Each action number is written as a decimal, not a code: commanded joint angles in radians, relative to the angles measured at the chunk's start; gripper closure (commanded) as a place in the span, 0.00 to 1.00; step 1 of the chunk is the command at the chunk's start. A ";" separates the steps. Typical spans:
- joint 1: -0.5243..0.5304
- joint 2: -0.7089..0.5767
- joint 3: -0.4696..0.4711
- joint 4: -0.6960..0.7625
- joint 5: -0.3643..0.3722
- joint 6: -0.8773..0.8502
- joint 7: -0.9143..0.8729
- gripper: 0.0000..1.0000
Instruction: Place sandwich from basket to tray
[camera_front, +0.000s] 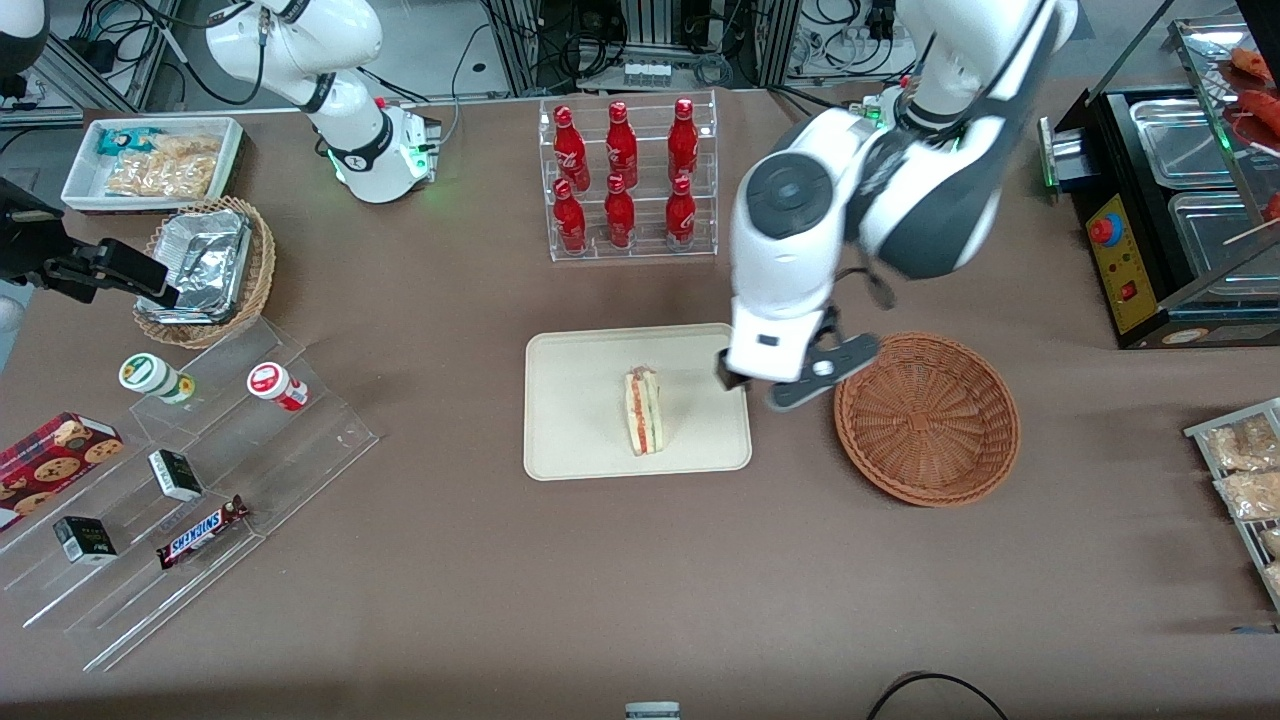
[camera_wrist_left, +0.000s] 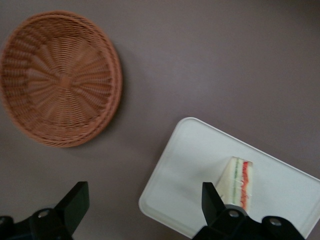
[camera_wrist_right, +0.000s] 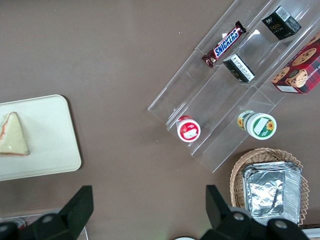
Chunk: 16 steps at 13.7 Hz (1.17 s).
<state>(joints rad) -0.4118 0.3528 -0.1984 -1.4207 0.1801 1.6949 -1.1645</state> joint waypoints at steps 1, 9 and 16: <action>0.076 -0.098 -0.007 -0.061 -0.019 -0.067 0.034 0.00; 0.341 -0.265 -0.006 -0.087 -0.121 -0.247 0.469 0.00; 0.511 -0.443 -0.004 -0.249 -0.171 -0.296 0.914 0.00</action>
<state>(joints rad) 0.0745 0.0097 -0.1925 -1.5534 0.0263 1.3685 -0.3368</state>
